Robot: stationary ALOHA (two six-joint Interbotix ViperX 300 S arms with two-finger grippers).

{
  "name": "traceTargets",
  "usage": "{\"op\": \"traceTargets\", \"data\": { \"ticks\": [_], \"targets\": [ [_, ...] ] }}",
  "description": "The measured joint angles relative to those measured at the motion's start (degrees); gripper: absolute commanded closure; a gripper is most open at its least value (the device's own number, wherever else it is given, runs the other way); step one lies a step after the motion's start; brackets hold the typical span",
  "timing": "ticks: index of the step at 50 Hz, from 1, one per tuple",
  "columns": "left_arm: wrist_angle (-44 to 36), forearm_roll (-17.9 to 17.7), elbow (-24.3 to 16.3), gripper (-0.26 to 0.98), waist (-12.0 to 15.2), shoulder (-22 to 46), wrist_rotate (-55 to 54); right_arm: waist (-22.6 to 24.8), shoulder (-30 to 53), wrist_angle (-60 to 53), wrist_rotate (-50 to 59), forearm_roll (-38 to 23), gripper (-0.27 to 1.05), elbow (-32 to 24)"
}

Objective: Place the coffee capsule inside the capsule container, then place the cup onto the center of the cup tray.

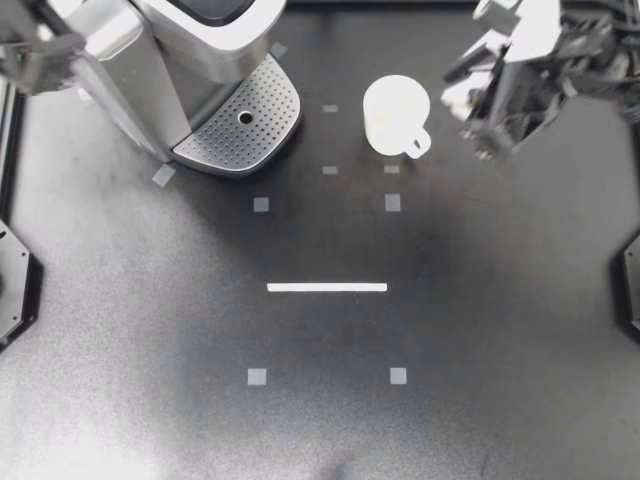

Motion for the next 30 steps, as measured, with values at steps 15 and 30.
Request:
{"op": "traceTargets", "data": {
  "ticks": [15, 30],
  "targets": [
    [-1.05, -0.18, 1.67, 0.67, 0.0, -2.29, 0.18, -0.09, 8.17, 1.41, 2.37, -0.53, 0.04, 0.18],
    [-2.11, -0.09, 2.29, 0.67, 0.0, -3.08, 0.18, -0.09, 10.46, 0.7, 2.72, -1.32, 0.03, 0.18]
  ]
}}
